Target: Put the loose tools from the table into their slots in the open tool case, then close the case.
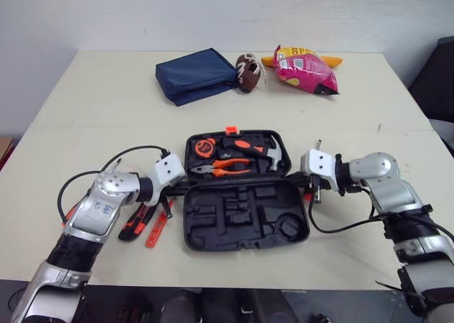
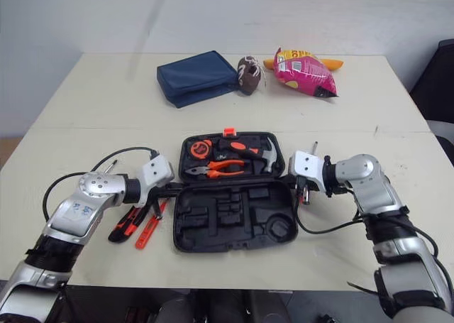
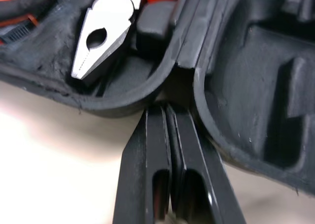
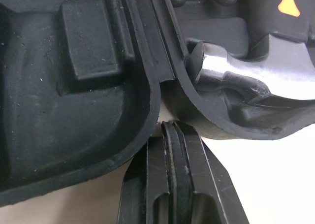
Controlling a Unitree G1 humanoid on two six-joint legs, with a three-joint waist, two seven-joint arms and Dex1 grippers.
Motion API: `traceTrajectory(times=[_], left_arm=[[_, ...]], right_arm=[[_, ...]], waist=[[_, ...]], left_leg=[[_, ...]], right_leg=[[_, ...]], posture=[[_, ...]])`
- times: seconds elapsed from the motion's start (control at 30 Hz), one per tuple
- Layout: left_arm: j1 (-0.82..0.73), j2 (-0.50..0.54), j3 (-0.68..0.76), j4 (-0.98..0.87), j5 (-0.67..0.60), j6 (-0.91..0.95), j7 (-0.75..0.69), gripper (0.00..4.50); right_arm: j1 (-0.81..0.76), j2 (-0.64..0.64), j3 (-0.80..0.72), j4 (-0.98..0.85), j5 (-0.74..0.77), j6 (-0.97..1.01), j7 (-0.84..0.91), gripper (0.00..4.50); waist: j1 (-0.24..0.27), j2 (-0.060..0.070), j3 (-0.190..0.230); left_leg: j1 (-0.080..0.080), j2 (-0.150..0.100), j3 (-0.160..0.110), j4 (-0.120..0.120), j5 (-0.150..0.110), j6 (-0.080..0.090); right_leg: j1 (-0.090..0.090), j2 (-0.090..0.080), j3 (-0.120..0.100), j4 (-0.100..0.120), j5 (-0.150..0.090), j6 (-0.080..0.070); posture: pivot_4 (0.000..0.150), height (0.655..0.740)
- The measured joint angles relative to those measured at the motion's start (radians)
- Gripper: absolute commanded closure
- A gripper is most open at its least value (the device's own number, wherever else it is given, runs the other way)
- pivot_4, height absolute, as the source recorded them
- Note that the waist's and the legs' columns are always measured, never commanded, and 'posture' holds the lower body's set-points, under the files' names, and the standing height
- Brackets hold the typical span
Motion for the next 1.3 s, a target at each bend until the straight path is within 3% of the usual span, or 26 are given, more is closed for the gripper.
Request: traceTrajectory(times=[0.43, 0.9, 1.17, 1.27, 1.3], left_arm=[[0.058, 0.025, 0.018, -0.06, -0.005, -0.004, -0.002, 4.45], [0.118, 0.08, 0.04, -0.116, -0.03, -0.006, -0.027, 4.45], [0.254, 0.177, 0.402, -0.189, -0.25, -0.061, -0.161, 4.45], [0.336, 0.191, 0.597, -0.084, -0.3, -0.169, -0.213, 3.67], [0.362, 0.214, 0.67, 0.001, -0.295, -0.195, -0.209, 3.19]], right_arm=[[0.211, -0.097, -0.057, -0.333, 0.125, 0.227, 0.022, 4.5], [0.252, -0.112, -0.078, -0.345, 0.145, 0.218, 0.007, 4.5], [0.388, -0.22, -0.291, -0.392, 0.295, 0.236, 0.047, 4.5], [0.484, -0.253, -0.444, -0.385, 0.358, 0.224, 0.066, 3.59], [0.531, -0.26, -0.521, -0.352, 0.365, 0.19, 0.068, 3.06]], waist=[[0.002, 0.0, 0.0], [-0.003, 0.0, 0.0], [0.0, -0.001, 0.001], [0.001, -0.001, 0.001], [0.001, -0.001, 0.001]], left_leg=[[0.0, 0.0, -0.001, -0.003, 0.0, 0.001], [0.0, 0.0, -0.001, -0.005, 0.0, 0.001], [0.0, -0.001, -0.002, -0.007, -0.001, 0.002], [0.0, 0.0, -0.002, -0.009, -0.001, 0.002], [0.001, -0.001, -0.003, -0.01, -0.001, 0.002]], right_leg=[[0.0, 0.0, 0.0, -0.003, 0.0, 0.0], [0.0, 0.0, 0.0, -0.004, -0.001, 0.0], [0.001, 0.0, -0.001, -0.009, 0.0, 0.0], [0.001, 0.0, -0.001, -0.011, 0.0, 0.0], [0.002, 0.001, -0.002, -0.011, -0.001, 0.0]], posture=[[0.15, 0.74], [0.15, 0.74], [0.15, 0.74], [0.15, 0.74], [0.15, 0.74]])
